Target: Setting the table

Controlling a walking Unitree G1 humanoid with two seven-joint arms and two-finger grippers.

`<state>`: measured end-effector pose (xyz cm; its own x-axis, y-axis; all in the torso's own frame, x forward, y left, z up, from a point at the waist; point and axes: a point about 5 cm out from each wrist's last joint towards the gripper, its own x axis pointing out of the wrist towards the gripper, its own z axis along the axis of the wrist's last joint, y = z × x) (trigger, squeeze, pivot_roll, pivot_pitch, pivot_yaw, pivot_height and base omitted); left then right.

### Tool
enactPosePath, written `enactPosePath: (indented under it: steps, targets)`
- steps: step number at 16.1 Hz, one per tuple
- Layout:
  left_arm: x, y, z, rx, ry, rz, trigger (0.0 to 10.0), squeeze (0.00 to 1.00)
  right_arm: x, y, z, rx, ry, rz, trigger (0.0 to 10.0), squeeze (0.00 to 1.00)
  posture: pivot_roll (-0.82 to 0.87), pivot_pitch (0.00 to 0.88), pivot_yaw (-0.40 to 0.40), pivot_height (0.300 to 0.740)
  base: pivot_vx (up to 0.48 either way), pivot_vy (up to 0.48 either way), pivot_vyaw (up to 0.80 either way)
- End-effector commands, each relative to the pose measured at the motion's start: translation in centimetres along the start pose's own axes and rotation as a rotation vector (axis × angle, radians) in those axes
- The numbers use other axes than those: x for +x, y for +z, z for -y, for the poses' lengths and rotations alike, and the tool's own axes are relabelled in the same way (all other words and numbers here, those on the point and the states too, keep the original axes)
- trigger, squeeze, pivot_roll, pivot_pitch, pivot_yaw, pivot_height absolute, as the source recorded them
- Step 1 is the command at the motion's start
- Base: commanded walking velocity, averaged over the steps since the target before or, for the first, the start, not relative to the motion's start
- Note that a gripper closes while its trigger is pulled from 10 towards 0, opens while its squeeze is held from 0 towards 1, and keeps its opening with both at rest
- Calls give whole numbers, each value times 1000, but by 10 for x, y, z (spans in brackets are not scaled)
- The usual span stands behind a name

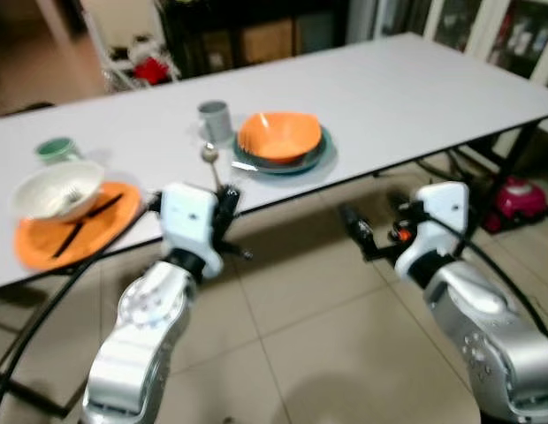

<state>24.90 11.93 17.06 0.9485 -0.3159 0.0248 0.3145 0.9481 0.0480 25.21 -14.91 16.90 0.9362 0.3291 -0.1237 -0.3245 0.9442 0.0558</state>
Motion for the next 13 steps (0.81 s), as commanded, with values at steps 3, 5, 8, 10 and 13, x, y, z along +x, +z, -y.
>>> enactPosePath:
  steps: [3, 5, 8, 10, 13]
  targets:
    - [6, 6, 9, -5, -47, 24, 10000, 0, -3, 4, 8, -13, -24, 0, 10000, 0, -110, 2, 95, 740, 372, 0, -800]
    - [7, 5, 7, -4, -32, 16, 10000, 0, -3, 4, 8, -25, -17, 0, 10000, 0, -112, 0, 96, 740, 373, 0, 0]
    - [7, 3, -1, -3, 11, 3, 10000, 0, -3, 5, 6, -44, 19, -7, 10000, 0, -111, 0, 94, 740, 372, 0, 0]
    - [8, 3, -1, -5, 13, 2, 10000, 0, -4, 3, 5, -47, 29, -16, 10000, 0, -113, 0, 96, 740, 373, 0, 0]
    - [8, 0, 3, -18, 8, -6, 10000, 0, -5, 3, 4, -47, 29, -18, 10000, 0, -117, 1, 98, 740, 369, 0, 0]
